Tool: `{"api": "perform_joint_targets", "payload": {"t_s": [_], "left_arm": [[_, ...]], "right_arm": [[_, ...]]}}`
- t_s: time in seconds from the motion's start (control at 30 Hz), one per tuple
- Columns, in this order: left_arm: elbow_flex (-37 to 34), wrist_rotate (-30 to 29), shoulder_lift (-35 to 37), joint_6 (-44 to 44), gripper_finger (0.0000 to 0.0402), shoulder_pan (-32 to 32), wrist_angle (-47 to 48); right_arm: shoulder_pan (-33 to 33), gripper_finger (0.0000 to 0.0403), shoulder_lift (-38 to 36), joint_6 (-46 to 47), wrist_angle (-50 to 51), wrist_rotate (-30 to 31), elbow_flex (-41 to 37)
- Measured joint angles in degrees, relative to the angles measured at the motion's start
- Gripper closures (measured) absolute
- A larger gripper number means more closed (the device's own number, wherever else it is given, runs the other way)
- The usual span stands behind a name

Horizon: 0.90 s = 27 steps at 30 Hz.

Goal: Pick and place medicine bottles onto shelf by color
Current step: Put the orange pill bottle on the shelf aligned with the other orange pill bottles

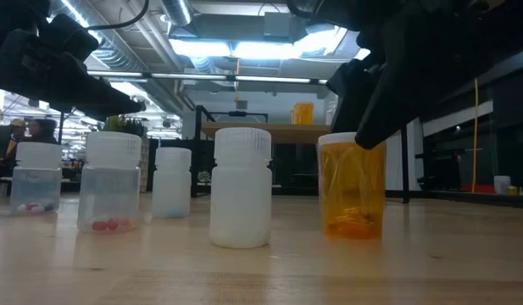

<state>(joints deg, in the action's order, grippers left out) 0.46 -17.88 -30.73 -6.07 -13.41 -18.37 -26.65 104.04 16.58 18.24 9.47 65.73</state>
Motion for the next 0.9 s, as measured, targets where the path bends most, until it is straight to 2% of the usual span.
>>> {"api": "perform_joint_targets", "payload": {"t_s": [0.2, 0.33, 0.47, 0.7, 0.9], "left_arm": [[0.0, 0.0, 0.0, 0.0, 0.0237, 0.0, 0.0], [0.0, 0.0, 0.0, 0.0, 0.0237, 0.0, 0.1], [0.0, 0.0, 0.0, 0.0, 0.0237, 0.0, 1.4], [0.0, 0.0, 0.0, -1.4, 0.0237, 0.0, 4.2], [0.0, 0.0, 0.0, -1.5, 0.0237, 0.0, 4.2]], "right_arm": [[0.7, 0.0147, 1.6, 3.2, 0.0, 1.5, 0.0], [1.7, 0.0172, 1.8, 7.2, 0.0, 1.6, 0.0], [2.2, 0.0195, 1.8, 7.2, -0.2, 1.6, 0.0], [2.4, 0.0182, 1.4, 9.7, -0.3, 1.6, 0.0], [2.9, 0.0197, -2.0, 13.3, -0.3, 8.3, 0.0]]}}
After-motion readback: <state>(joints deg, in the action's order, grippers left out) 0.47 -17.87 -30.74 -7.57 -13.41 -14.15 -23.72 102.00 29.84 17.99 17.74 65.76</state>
